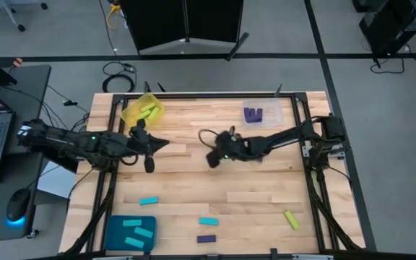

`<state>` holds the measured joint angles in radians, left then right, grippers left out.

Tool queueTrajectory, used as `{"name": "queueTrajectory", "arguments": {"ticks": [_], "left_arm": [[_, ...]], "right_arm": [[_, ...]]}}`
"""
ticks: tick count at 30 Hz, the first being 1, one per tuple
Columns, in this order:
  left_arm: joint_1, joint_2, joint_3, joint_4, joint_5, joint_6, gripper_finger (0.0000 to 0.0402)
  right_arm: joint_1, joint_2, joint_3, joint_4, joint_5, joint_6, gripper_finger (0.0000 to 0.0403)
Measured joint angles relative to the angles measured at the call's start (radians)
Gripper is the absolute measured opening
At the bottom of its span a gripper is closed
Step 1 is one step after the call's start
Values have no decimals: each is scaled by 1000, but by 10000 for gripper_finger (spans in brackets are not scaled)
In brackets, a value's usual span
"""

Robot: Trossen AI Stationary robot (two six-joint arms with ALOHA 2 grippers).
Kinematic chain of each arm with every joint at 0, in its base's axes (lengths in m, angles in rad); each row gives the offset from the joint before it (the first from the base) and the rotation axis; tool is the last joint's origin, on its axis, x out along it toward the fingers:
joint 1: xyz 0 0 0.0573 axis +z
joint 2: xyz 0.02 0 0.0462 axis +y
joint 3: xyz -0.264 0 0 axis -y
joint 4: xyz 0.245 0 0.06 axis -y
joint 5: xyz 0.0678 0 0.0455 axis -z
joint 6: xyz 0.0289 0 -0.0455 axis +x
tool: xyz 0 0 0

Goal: Sort blocks
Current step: Put the light green block into the yellow transparent bin

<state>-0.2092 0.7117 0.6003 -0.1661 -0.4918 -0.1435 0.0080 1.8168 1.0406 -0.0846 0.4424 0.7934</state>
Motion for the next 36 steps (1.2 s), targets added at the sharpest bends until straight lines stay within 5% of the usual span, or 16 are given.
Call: {"name": "queueTrajectory", "arguments": {"ticks": [8,15,24,36], "left_arm": [[0,-45,0,103,-30,59,14],[0,-85,1,262,-30,98,14],[0,-149,14,285,-29,107,14],[0,-170,13,287,-28,95,14]], "right_arm": [[-102,166,283,290,-132,-343,117],[-162,447,730,259,-345,-488,117],[-217,816,1307,153,-445,-528,117],[-319,885,1263,472,-408,-411,117]]}}
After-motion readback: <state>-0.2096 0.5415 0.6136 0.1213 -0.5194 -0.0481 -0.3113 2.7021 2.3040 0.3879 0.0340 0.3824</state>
